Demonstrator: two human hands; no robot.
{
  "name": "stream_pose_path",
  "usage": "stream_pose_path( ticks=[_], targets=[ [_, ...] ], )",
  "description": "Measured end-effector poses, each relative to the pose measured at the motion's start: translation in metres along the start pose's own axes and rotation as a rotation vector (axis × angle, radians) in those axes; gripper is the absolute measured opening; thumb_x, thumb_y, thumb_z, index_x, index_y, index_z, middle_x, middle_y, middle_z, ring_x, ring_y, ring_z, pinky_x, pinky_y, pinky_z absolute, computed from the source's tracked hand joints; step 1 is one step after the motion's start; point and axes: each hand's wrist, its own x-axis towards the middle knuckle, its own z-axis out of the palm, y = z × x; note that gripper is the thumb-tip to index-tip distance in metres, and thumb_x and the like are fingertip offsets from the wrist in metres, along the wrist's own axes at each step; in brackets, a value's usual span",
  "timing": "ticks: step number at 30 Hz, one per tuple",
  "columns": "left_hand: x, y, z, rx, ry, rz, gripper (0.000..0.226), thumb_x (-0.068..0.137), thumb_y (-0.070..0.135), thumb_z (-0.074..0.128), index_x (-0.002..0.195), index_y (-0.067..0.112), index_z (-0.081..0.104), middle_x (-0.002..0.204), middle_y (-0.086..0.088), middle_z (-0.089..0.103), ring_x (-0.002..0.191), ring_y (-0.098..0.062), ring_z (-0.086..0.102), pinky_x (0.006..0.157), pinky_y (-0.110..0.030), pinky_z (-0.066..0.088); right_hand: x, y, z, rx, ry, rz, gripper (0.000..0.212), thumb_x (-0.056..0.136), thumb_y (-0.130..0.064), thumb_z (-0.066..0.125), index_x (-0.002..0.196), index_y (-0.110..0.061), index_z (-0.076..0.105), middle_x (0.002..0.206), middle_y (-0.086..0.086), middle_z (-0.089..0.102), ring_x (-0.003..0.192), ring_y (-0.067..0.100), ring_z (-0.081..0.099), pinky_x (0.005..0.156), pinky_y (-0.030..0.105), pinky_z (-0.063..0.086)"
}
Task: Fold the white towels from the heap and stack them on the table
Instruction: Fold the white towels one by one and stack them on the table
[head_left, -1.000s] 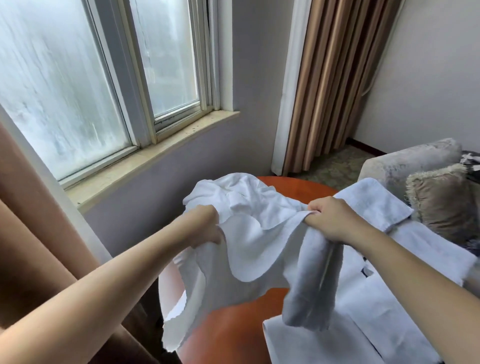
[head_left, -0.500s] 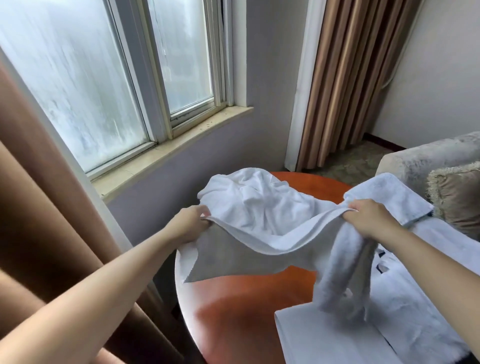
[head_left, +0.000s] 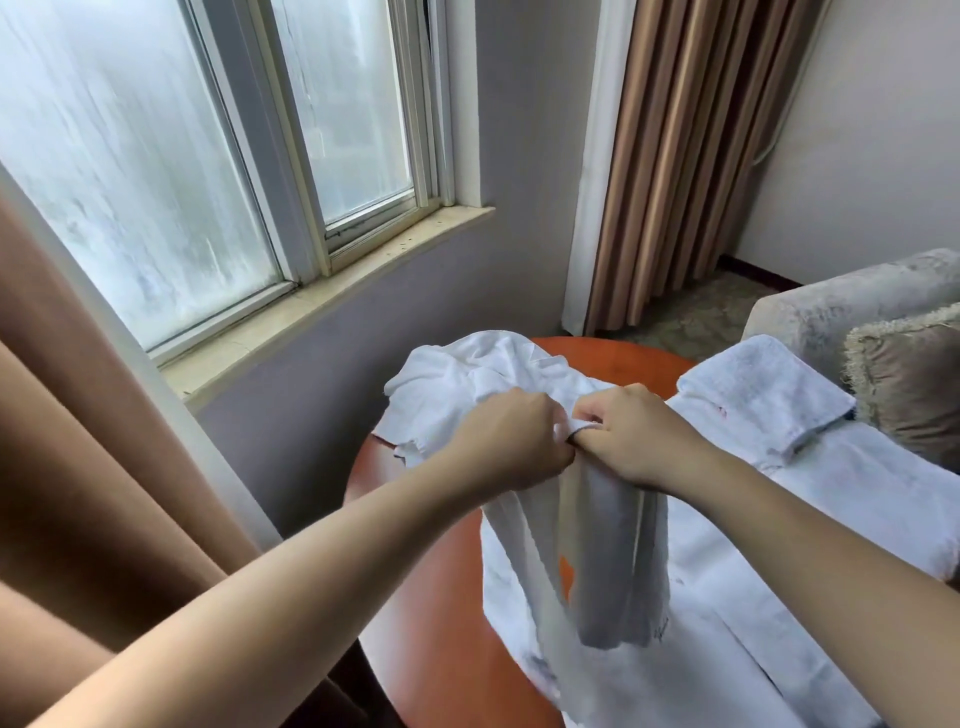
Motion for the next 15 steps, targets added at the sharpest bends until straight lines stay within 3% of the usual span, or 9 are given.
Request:
stream_pose_path(
  ticks=[3, 5, 8, 11, 15],
  targets=[
    [0.005, -0.001, 0.0, 0.084, 0.033, -0.015, 0.028, 0.093, 0.033, 0.049, 0.077, 0.016, 0.063, 0.065, 0.003, 0.045, 0.069, -0.023, 0.049, 0.059, -0.029, 0.032, -0.002, 0.002, -0.001, -0.008, -0.014, -0.033, 0.032, 0.093, -0.028, 0.054, 0.062, -0.024, 0.048, 0.064, -0.008, 0.048, 0.068, 0.014, 0.045, 0.053, 0.022, 0.027],
    [0.008, -0.002, -0.006, 0.142, 0.025, 0.005, 0.031, 0.093, 0.036, 0.049, 0.075, 0.016, 0.063, 0.062, 0.003, 0.044, 0.069, -0.023, 0.05, 0.056, -0.029, 0.03, -0.003, 0.009, 0.001, -0.049, -0.028, -0.008, 0.024, 0.084, -0.018, 0.055, 0.063, -0.024, 0.045, 0.067, -0.008, 0.049, 0.072, 0.018, 0.048, 0.054, 0.026, 0.03],
    [0.01, -0.002, -0.019, 0.178, 0.001, 0.039, 0.018, 0.089, 0.024, 0.051, 0.074, 0.018, 0.058, 0.064, 0.003, 0.046, 0.071, -0.022, 0.05, 0.049, -0.028, 0.026, -0.008, 0.029, 0.017, -0.065, -0.084, 0.119, 0.019, 0.075, -0.014, 0.055, 0.064, -0.019, 0.041, 0.07, -0.004, 0.05, 0.074, 0.024, 0.052, 0.055, 0.029, 0.033],
    [0.009, -0.01, -0.025, 0.145, 0.02, 0.031, 0.021, 0.085, 0.018, 0.05, 0.064, 0.017, 0.052, 0.064, 0.001, 0.048, 0.071, -0.022, 0.047, 0.051, -0.027, 0.029, -0.012, 0.05, 0.035, 0.004, -0.097, 0.216, 0.019, 0.072, -0.01, 0.057, 0.064, -0.021, 0.044, 0.07, -0.002, 0.054, 0.076, 0.027, 0.056, 0.058, 0.03, 0.037],
    [0.006, -0.024, -0.026, 0.118, -0.012, -0.059, 0.021, 0.087, 0.019, 0.049, 0.07, 0.018, 0.06, 0.071, 0.001, 0.054, 0.07, -0.02, 0.044, 0.05, -0.028, 0.03, -0.012, 0.067, 0.044, -0.021, -0.042, 0.258, 0.013, 0.074, -0.005, 0.051, 0.075, -0.017, 0.054, 0.079, 0.005, 0.06, 0.079, 0.031, 0.057, 0.062, 0.034, 0.044]
  ],
)
